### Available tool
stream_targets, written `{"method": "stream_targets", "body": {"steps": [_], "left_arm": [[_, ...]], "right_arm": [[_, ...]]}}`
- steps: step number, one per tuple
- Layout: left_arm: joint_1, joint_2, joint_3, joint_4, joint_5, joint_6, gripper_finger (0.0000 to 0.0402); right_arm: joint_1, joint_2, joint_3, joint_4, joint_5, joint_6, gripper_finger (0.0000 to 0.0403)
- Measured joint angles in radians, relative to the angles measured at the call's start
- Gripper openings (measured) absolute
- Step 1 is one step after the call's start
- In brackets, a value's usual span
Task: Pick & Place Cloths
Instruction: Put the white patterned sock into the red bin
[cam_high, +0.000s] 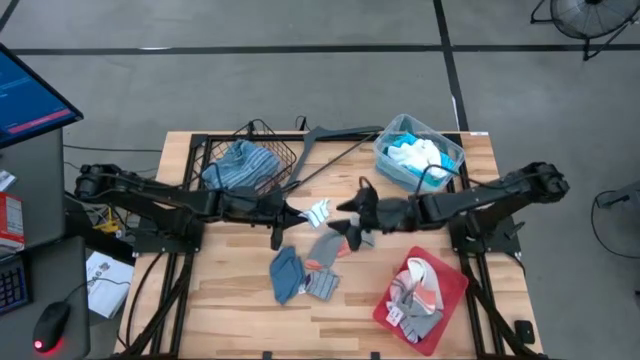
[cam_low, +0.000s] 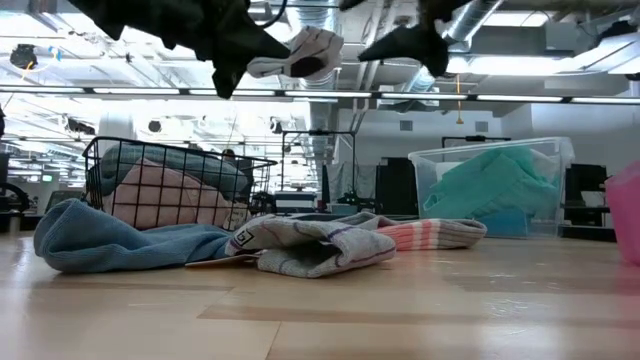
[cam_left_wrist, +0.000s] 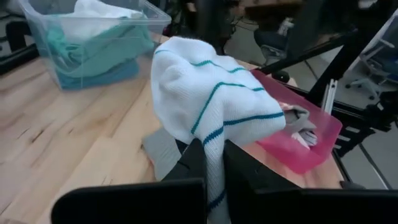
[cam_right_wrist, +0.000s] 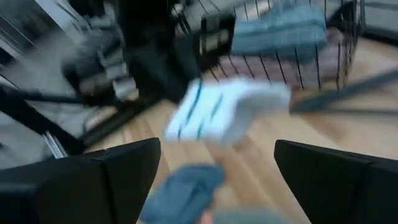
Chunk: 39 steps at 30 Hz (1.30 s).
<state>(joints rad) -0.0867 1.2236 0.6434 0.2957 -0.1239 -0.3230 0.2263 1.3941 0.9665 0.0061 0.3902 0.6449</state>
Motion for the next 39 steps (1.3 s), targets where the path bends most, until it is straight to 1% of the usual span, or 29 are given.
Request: {"method": "stream_targets", "body": {"steps": [3, 6, 22, 26, 29, 32, 34, 36, 38, 39], "left_arm": [[-0.007, 0.0, 0.0, 0.018, -0.004, 0.0, 0.0004], [-0.008, 0.0, 0.0, 0.019, -0.01, 0.002, 0.0004], [-0.007, 0.0, 0.0, 0.092, -0.071, 0.024, 0.0004], [-0.007, 0.0, 0.0, 0.125, -0.091, 0.034, 0.0004], [-0.007, 0.0, 0.0, 0.131, -0.094, 0.04, 0.0004], [-0.007, 0.0, 0.0, 0.13, -0.098, 0.057, 0.0004], [-0.006, 0.0, 0.0, 0.13, -0.098, 0.058, 0.0004], [-0.006, 0.0, 0.0, 0.129, -0.099, 0.057, 0.0004], [-0.006, 0.0, 0.0, 0.129, -0.098, 0.057, 0.0004], [-0.006, 0.0, 0.0, 0.129, -0.097, 0.057, 0.0004]], "right_arm": [[-0.048, 0.0, 0.0, 0.06, -0.056, -0.023, 0.0312], [-0.074, 0.0, 0.0, 0.067, -0.077, -0.024, 0.0312], [-0.109, 0.002, 0.0, 0.107, -0.08, -0.027, 0.0312], [-0.116, 0.036, -0.002, 0.117, -0.08, -0.027, 0.0312], [-0.126, 0.08, 0.002, 0.187, -0.106, -0.027, 0.0312], [-0.137, 0.112, 0.004, 0.224, -0.106, -0.027, 0.0311], [-0.144, 0.126, 0.019, 0.229, -0.109, -0.029, 0.0304], [-0.143, 0.139, 0.038, 0.226, -0.112, -0.056, 0.0284], [-0.141, 0.155, 0.061, 0.224, -0.117, -0.091, 0.0249], [-0.141, 0.164, 0.073, 0.223, -0.131, -0.108, 0.0224]]}}
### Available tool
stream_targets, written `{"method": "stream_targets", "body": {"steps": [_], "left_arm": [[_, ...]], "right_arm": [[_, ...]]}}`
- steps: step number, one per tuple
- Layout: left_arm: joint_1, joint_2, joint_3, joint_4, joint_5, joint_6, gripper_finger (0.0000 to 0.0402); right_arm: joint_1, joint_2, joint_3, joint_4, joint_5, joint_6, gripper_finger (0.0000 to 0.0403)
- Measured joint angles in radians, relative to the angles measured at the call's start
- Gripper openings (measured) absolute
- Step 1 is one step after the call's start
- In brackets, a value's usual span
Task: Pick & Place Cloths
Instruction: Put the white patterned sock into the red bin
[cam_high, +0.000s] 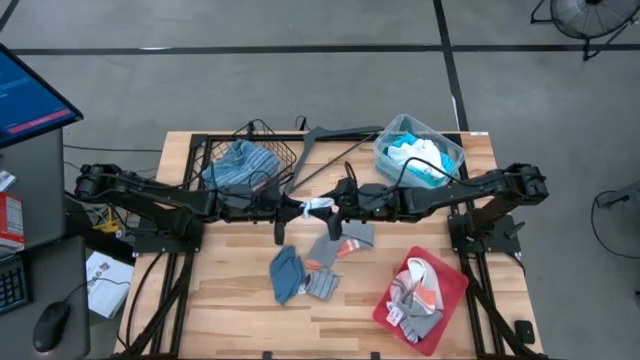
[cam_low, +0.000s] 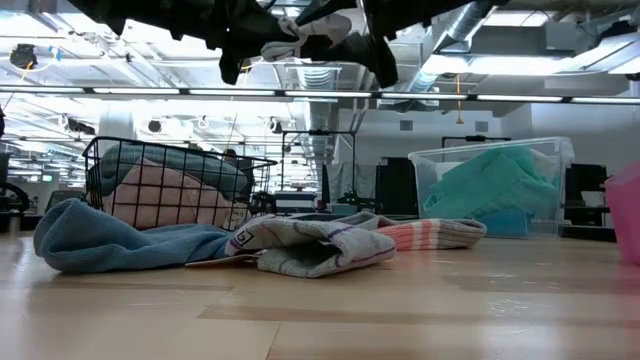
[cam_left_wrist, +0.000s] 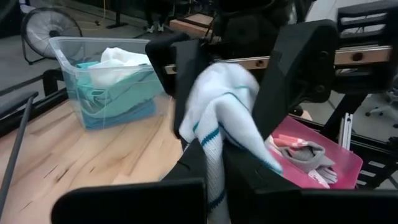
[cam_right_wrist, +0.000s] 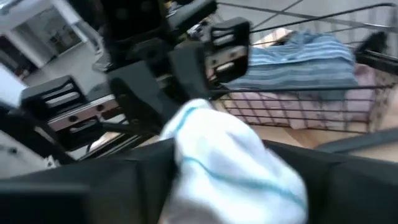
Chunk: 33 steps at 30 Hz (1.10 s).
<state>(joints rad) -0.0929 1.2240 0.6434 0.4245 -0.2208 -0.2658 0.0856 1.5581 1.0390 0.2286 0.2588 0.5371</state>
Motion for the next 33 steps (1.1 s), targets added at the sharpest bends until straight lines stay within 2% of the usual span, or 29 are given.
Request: {"method": "stream_targets", "body": {"steps": [2, 5, 6, 11, 14, 18, 21, 26, 30, 33], "left_arm": [[0.0, 0.0, 0.0, -0.003, 0.0, 0.0, 0.0004], [0.0, -0.001, -0.003, -0.023, -0.008, -0.001, 0.0006], [0.0, -0.001, -0.003, -0.026, -0.008, -0.001, 0.0009], [0.0, 0.0, -0.001, -0.029, 0.011, 0.0, 0.0034], [0.0, 0.001, -0.016, -0.049, 0.081, -0.001, 0.0062], [-0.02, 0.001, -0.019, -0.067, 0.177, -0.001, 0.011], [-0.052, 0.001, -0.019, -0.097, 0.187, -0.005, 0.0144], [-0.079, 0.001, -0.019, -0.103, 0.162, -0.035, 0.0179], [-0.076, 0.001, -0.019, -0.102, 0.132, -0.038, 0.0182], [-0.073, 0.001, -0.019, -0.103, 0.114, -0.038, 0.0178]], "right_arm": [[-0.001, 0.013, 0.024, -0.011, -0.025, -0.022, 0.0161], [-0.002, 0.028, 0.048, -0.042, -0.023, -0.049, 0.0046], [-0.002, 0.029, 0.052, -0.054, -0.019, -0.05, 0.0029], [0.001, -0.011, 0.062, -0.125, 0.0, -0.001, 0.0026], [0.015, -0.08, 0.063, -0.224, 0.01, 0.032, 0.0026], [0.067, -0.184, 0.066, -0.45, 0.014, 0.132, 0.0026], [0.15, -0.248, 0.065, -0.667, -0.068, 0.225, 0.0026], [0.371, -0.307, 0.065, -1.081, -0.106, 0.552, 0.0026], [0.561, -0.304, 0.065, -1.358, -0.129, 0.89, 0.0026], [0.661, -0.271, 0.063, -1.496, -0.176, 1.095, 0.0026]]}}
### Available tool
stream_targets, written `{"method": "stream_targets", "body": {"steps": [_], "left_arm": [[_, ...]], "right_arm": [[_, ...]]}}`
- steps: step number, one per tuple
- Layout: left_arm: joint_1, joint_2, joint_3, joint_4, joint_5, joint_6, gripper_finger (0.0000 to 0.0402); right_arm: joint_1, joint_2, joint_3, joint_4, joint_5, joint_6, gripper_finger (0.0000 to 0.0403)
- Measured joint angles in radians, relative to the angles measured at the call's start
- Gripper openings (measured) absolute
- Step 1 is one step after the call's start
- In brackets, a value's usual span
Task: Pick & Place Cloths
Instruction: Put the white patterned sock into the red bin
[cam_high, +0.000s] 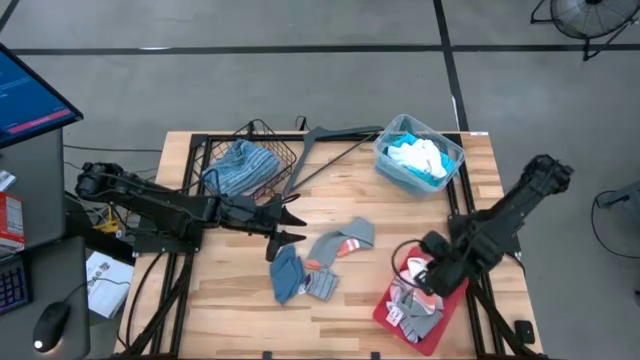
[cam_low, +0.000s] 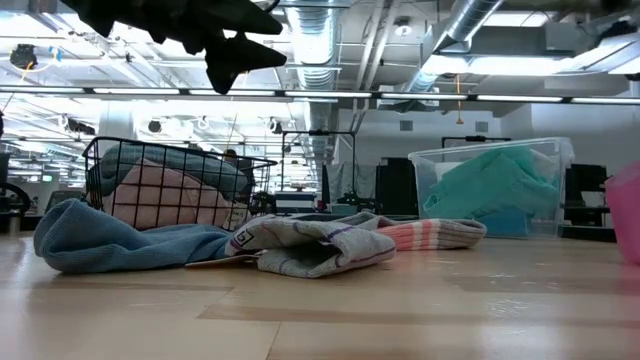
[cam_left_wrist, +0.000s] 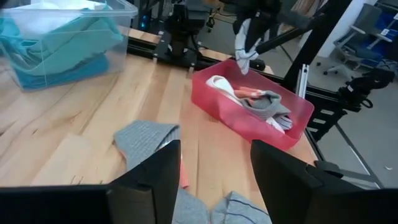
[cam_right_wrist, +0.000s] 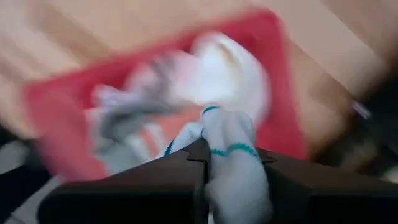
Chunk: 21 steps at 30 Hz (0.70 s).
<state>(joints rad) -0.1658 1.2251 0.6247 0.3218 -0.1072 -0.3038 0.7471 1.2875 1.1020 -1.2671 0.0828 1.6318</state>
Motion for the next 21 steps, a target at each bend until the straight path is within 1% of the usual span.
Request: {"method": "stream_targets", "body": {"steps": [2, 6, 10, 14, 16, 18, 21], "left_arm": [[0.004, 0.0, 0.0, 0.001, -0.001, 0.0, 0.0175], [0.005, -0.001, 0.0, 0.001, -0.002, 0.0, 0.0173], [0.005, -0.001, 0.0, 0.001, -0.004, 0.0, 0.0172], [0.004, -0.001, 0.0, 0.0, -0.006, 0.0, 0.0172], [0.004, -0.001, 0.0, 0.0, -0.006, 0.0, 0.0174], [0.004, -0.001, 0.0, 0.001, 0.008, 0.002, 0.0182], [-0.001, -0.001, 0.0, 0.001, 0.049, 0.009, 0.0203]], "right_arm": [[0.049, 0.022, 0.0, -0.051, -0.046, 0.076, 0.0026], [0.107, 0.078, -0.015, -0.053, -0.103, 0.134, 0.0026], [0.127, 0.143, -0.058, 0.0, -0.176, 0.148, 0.0029], [0.144, 0.211, -0.079, 0.054, -0.188, 0.138, 0.0033], [0.149, 0.238, -0.08, 0.073, -0.187, 0.107, 0.0044], [0.148, 0.253, -0.08, 0.091, -0.189, 0.096, 0.0065], [0.147, 0.256, -0.08, 0.126, -0.189, 0.089, 0.0117]]}}
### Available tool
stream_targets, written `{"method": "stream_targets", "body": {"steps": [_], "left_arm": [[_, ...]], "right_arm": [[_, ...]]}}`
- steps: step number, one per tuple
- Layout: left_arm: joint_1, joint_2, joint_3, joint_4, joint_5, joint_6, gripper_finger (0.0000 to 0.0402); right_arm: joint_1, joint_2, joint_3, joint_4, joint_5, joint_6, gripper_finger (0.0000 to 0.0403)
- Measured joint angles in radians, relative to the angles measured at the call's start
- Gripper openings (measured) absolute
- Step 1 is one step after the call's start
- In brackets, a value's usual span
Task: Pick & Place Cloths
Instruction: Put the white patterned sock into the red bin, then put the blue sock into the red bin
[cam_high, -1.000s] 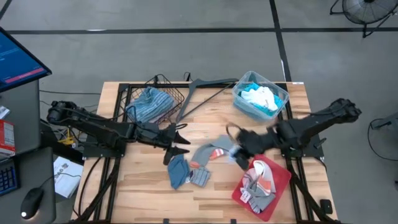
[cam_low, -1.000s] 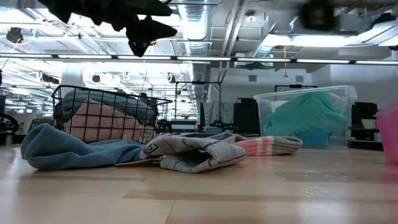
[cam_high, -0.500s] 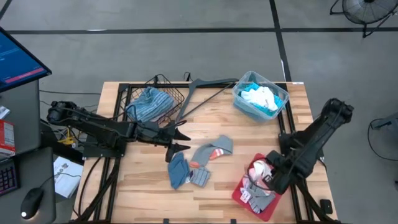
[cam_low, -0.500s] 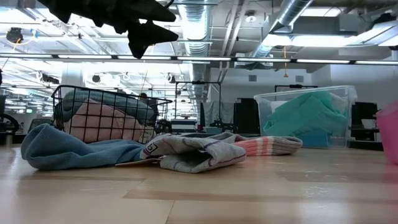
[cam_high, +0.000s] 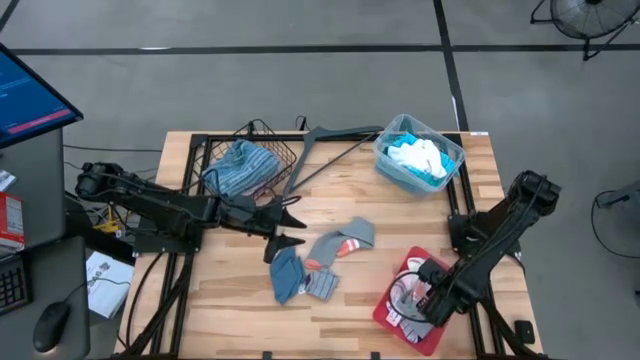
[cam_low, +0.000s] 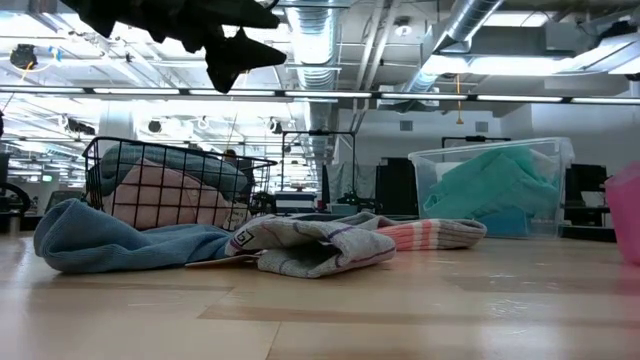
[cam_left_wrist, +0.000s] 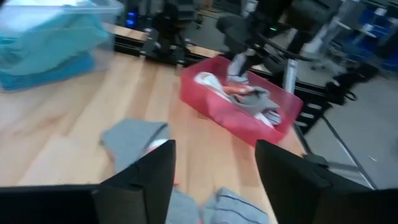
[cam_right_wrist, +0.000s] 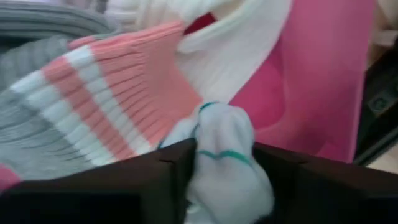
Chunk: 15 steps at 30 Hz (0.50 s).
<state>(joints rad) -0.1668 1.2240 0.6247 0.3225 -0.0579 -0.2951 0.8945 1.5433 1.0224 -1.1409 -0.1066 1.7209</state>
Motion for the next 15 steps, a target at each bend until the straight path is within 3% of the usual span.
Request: {"method": "stream_targets", "body": {"steps": [8, 15], "left_arm": [[-0.067, 0.0, 0.0, -0.05, 0.132, 0.119, 0.0276], [-0.132, 0.023, -0.014, -0.185, 0.135, 0.212, 0.0289]], "right_arm": [[0.002, -0.018, 0.001, 0.047, 0.003, -0.027, 0.0291], [0.0, -0.02, 0.001, 0.05, 0.003, -0.027, 0.0357]]}}
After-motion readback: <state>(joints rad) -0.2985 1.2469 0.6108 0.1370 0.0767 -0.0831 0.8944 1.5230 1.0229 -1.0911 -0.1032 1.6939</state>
